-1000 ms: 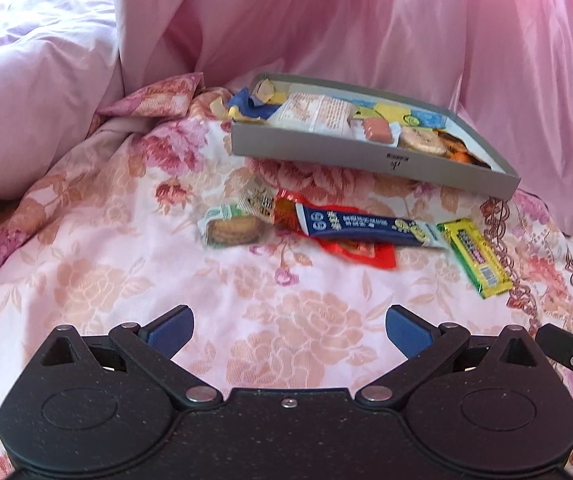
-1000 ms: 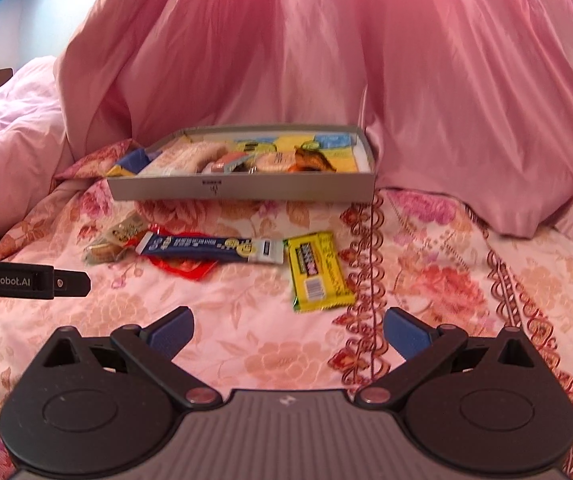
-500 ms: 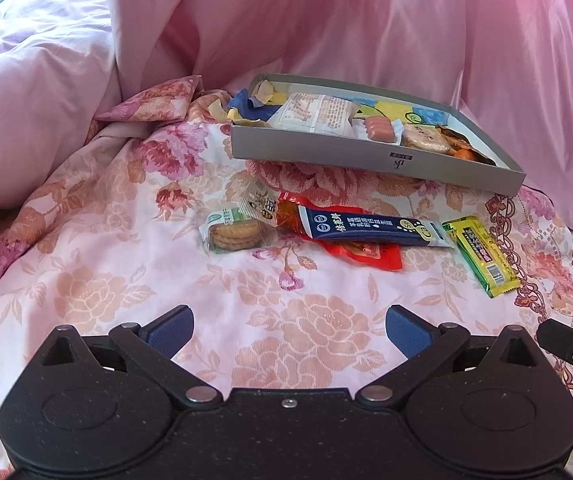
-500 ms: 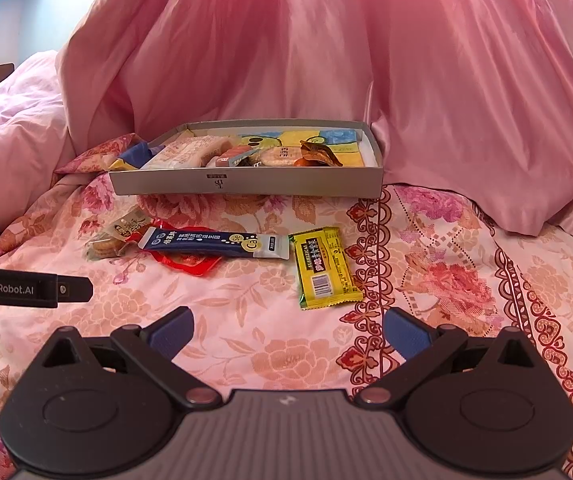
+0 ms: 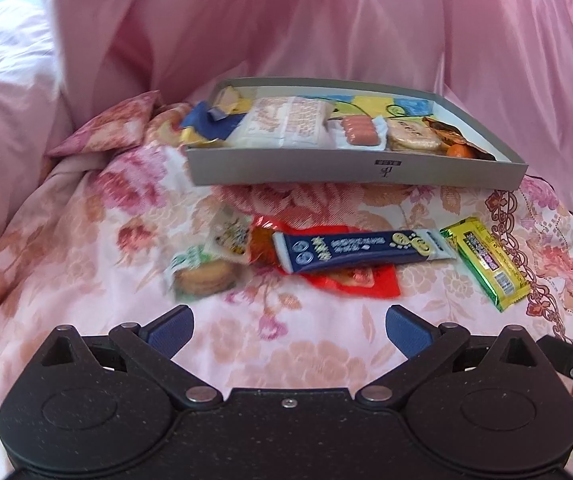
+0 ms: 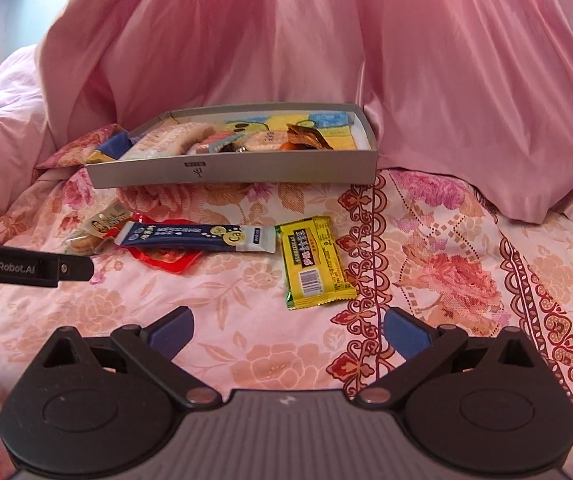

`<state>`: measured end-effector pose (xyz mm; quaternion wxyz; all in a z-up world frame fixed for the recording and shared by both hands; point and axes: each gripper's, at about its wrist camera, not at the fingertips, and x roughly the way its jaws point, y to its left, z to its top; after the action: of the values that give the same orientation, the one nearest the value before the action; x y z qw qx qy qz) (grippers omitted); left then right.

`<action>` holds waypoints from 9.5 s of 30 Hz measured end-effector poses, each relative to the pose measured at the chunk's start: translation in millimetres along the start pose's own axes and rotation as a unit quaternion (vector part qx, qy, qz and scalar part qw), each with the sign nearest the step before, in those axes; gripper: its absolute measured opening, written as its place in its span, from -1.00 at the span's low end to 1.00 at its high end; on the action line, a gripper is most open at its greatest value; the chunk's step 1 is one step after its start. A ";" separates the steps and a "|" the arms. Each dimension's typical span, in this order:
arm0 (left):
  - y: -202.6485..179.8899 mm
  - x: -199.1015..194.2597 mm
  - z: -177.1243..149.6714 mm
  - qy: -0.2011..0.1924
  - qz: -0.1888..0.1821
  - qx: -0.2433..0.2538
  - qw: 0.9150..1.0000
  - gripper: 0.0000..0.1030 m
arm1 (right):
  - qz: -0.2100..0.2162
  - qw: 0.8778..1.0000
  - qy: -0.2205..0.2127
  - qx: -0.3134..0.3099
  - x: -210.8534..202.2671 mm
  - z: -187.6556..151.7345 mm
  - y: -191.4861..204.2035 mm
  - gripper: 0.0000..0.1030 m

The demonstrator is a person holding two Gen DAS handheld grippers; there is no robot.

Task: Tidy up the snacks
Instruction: 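Grasp the blue calcium stick packet with the left tool while the right tool grasps the yellow wafer bar, then carry the calcium stick packet and wafer bar together over the grey tray, then lower both packets into the tray and open both tools to release them, then withdraw both open tools from the tray toward the remaining snacks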

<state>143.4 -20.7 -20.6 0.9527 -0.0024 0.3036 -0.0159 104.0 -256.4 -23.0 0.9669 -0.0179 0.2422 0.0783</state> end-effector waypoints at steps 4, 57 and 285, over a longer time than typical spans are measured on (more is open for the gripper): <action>-5.7 15.1 10.1 -0.006 -0.024 0.024 0.999 0.98 | -0.006 1.000 0.005 -0.002 9.7 2.3 -4.2 1.00; -27.8 44.1 12.5 0.165 -0.159 0.116 0.966 -0.31 | 0.048 0.994 0.092 -0.036 59.3 6.7 -4.8 0.01; 52.1 -74.8 -16.1 0.032 0.049 -0.129 0.990 0.97 | 0.066 0.996 -0.033 -0.048 -46.6 16.6 52.8 1.00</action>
<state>74.6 33.8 8.7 0.9339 -0.1096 0.3330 0.0701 62.7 -209.8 13.7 0.9650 -0.0457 0.2072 0.1540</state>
